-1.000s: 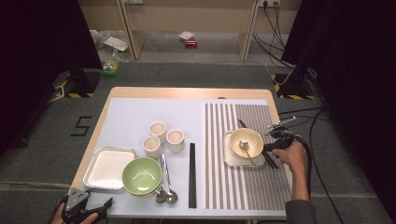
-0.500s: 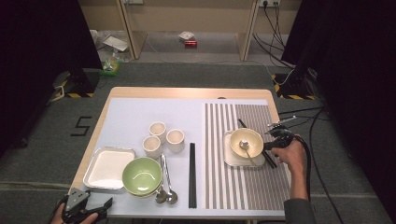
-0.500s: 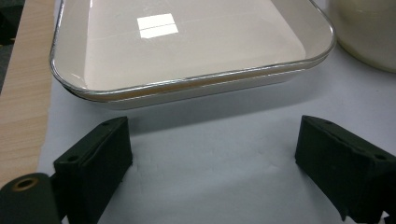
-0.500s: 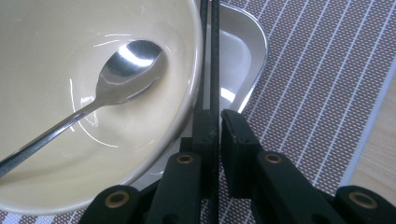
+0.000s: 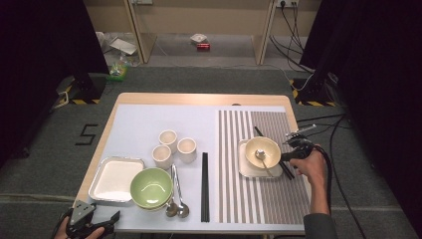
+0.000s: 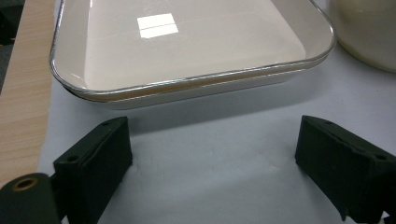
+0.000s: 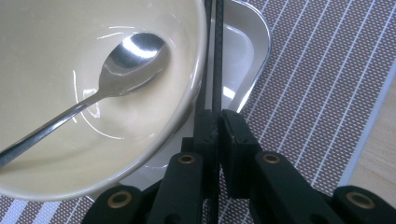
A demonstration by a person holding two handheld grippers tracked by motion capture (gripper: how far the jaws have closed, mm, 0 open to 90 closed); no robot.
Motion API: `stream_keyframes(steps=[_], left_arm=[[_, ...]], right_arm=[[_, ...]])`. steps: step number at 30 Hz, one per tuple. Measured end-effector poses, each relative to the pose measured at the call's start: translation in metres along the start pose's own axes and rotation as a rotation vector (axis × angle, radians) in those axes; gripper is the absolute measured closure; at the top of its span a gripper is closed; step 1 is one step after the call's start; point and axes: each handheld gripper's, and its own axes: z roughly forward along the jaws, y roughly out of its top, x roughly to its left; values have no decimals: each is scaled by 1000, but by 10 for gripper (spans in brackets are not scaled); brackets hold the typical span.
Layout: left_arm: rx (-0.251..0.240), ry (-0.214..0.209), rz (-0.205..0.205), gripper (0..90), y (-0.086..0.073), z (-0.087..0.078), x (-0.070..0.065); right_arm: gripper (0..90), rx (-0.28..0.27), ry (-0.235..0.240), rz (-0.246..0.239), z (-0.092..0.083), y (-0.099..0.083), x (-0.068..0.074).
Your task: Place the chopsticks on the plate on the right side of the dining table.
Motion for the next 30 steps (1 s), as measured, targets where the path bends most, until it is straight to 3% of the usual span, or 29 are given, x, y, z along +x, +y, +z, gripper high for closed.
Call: stream_keyframes(steps=[7,15,30], left_arm=[[4,2,4,94,0,0,0],[5,2,3,94,0,0,0],[5,3,3,93,0,0,0]], right_arm=[[802,-15,-1,-10,-7,-3,1],[710,-21,-19,-59,-15,-12,3],[685,20,-38,-134,-16,-31,14]])
